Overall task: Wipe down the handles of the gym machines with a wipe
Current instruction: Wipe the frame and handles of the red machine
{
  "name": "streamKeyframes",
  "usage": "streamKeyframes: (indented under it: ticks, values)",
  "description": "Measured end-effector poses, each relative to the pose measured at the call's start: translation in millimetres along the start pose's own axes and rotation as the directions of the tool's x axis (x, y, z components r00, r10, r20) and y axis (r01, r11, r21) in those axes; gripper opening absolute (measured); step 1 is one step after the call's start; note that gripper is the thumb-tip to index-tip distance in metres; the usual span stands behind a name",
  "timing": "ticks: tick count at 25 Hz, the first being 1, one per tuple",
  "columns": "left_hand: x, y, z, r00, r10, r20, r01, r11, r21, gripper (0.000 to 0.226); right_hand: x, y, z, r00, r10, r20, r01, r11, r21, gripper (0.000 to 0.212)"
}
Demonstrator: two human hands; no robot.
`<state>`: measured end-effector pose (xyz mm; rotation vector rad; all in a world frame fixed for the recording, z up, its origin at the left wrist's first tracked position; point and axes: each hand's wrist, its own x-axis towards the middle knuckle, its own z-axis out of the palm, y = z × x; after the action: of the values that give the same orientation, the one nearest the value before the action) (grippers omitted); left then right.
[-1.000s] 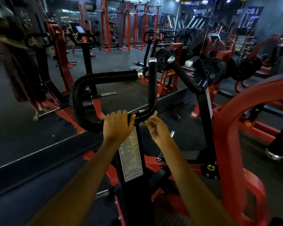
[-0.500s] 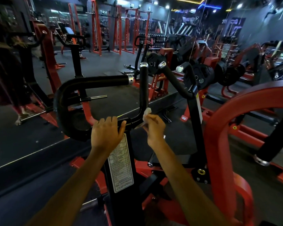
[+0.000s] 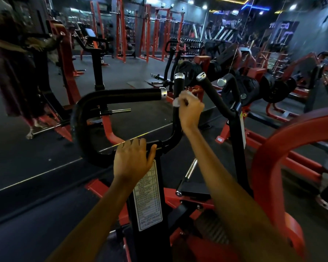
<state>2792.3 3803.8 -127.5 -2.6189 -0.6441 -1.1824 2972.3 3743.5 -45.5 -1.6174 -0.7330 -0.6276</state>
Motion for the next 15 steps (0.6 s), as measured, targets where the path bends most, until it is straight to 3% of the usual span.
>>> streamKeyframes:
  ticks: [3, 5, 7, 15]
  values:
    - [-0.6, 0.4, 1.3, 1.000, -0.004, -0.012, 0.004, 1.000, 0.007, 0.049, 44.7, -3.2, 3.6, 0.995, -0.093, 0.038, 0.093, 0.996, 0.004, 0.012]
    - [-1.0, 0.1, 2.2, 1.000, -0.001, -0.020, 0.001, 1.000, 0.005, 0.049, 52.7, 2.4, 12.3, 0.963, -0.116, 0.244, 0.148, 0.982, -0.120, 0.019]
    - [-1.5, 0.3, 2.3, 1.000, 0.000, -0.023, 0.000, 1.000, 0.007, 0.049, 48.4, 11.5, 14.5, 0.916, -0.031, 0.399, 0.138, 0.960, -0.244, 0.034]
    - [-1.2, 0.4, 0.7, 1.000, -0.006, 0.006, 0.006, 1.000, -0.029, 0.050, -0.5, 14.5, -17.6, 0.890, -0.037, 0.454, 0.179, 0.945, -0.273, 0.035]
